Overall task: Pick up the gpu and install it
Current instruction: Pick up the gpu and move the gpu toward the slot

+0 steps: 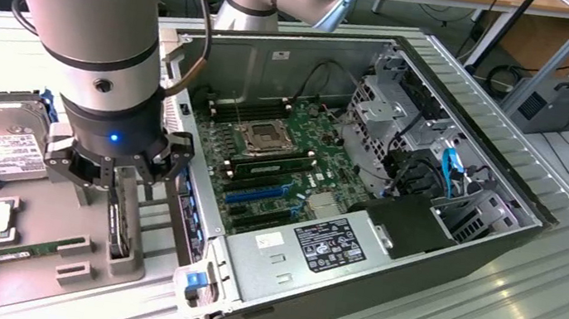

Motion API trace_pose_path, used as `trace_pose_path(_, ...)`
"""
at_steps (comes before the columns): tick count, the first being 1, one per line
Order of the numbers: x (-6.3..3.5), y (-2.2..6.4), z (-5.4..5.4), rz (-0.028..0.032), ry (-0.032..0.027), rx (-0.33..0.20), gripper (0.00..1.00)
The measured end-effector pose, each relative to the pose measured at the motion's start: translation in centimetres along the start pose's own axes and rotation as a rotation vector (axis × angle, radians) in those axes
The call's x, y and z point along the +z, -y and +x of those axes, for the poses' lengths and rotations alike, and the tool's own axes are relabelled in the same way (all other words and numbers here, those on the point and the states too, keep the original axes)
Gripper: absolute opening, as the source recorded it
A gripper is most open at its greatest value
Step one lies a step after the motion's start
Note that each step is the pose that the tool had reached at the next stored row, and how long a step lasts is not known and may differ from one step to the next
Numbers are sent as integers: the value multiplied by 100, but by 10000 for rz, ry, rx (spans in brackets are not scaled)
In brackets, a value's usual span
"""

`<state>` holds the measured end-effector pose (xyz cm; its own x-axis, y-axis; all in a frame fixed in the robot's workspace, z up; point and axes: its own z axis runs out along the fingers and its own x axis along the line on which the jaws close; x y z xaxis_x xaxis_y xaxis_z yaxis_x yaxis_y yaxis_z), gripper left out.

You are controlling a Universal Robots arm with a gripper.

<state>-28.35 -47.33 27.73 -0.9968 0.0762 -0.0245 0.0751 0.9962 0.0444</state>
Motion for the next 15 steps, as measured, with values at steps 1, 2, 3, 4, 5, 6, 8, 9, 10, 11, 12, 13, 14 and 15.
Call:
trace_pose_path(1, 2, 0, 0, 1, 0, 0, 42)
trace_pose_path(2, 5, 0, 0, 1, 1, 0, 42)
trace_pose_path(3, 7, 0, 0, 1, 1, 0, 42)
trace_pose_path(4, 11, 0, 0, 0, -1, 0, 42)
trace_pose_path(5, 13, 1, 0, 0, -1, 0, 42)
trace_pose_path(6, 16, 1, 0, 0, 0, 0, 42)
trace_pose_path(8, 23, 1, 0, 0, 0, -1, 42)
trace_pose_path(9, 25, 1, 1, 0, 0, 0, 42)
trace_pose_path(10, 28, 1, 1, 0, 0, 0, 42)
trace_pose_path(11, 32, 1, 1, 0, 0, 0, 42)
trace_pose_path(12, 34, 2, 1, 1, 0, 0, 42)
trace_pose_path(13, 37, 2, 2, 0, 0, 1, 42)
trace_pose_path(14, 43, 2, 3, 1, 0, 0, 42)
trace_pose_path(15, 46, 2, 5, 1, 0, 0, 42)
